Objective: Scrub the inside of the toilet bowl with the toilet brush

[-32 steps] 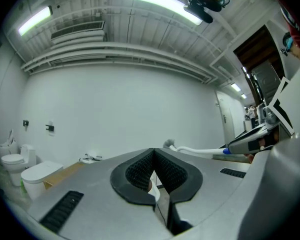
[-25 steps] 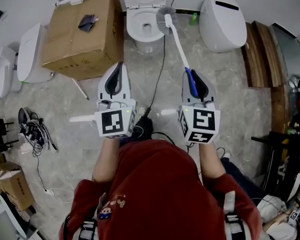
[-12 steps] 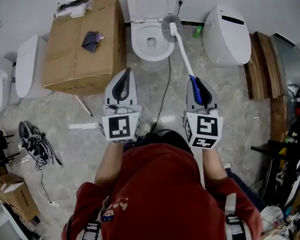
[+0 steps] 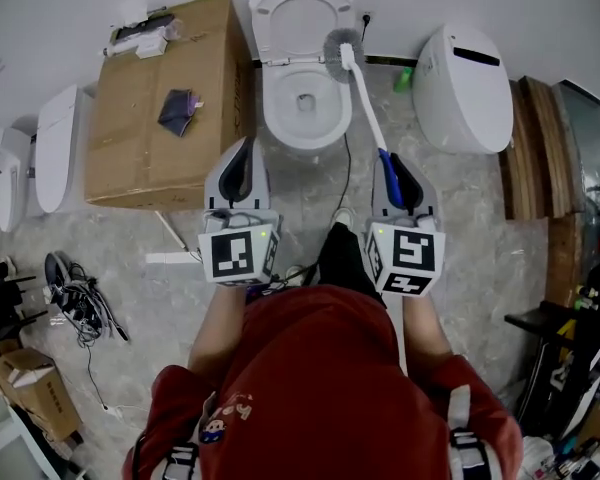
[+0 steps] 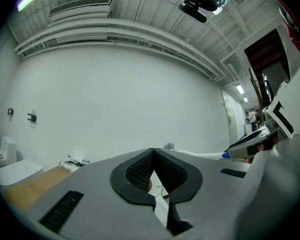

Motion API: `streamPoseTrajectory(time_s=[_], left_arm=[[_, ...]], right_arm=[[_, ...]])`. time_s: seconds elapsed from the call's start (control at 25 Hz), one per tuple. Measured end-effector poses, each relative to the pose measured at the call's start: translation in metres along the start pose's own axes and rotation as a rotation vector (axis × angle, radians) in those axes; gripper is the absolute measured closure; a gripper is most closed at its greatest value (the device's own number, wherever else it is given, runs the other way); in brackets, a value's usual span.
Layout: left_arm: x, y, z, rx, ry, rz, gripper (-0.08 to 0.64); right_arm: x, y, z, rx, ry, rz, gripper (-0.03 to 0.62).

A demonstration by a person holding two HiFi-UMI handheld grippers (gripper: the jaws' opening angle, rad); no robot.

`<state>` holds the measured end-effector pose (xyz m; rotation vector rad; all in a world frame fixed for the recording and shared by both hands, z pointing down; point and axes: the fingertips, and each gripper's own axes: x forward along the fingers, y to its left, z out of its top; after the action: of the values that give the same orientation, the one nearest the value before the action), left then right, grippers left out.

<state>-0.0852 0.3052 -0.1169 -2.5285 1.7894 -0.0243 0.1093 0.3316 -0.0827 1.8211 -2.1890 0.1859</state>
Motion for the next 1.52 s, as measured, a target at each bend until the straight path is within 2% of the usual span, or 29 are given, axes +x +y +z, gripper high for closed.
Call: streamPoseTrajectory(time_s=[0.12, 0.36, 0.64, 1.0, 1.52], left_arm=[[0.041, -0.011, 0.005, 0.017, -0.001, 0.010, 0.549], [0.114, -0.024, 0.016, 0.008, 0.007, 0.078, 0.549], [0.157, -0.026, 0.011, 0.016, 0.034, 0.124, 0.549], [0.188, 0.004, -0.009, -0.007, 0.056, 0.132, 0.549], [0.245, 0.091, -0.059, -0.030, 0.098, 0.038, 0.549]], right_arm=[[0.034, -0.027, 0.011, -0.001, -0.008, 0.030, 0.531], [0.094, -0.083, 0.035, -0.005, -0.025, 0.094, 0.531], [0.135, -0.113, 0.033, 0.007, -0.004, 0.131, 0.531], [0.175, -0.102, 0.023, 0.001, 0.055, 0.134, 0.531], [0.262, -0.055, 0.013, 0.017, 0.166, 0.029, 0.531]])
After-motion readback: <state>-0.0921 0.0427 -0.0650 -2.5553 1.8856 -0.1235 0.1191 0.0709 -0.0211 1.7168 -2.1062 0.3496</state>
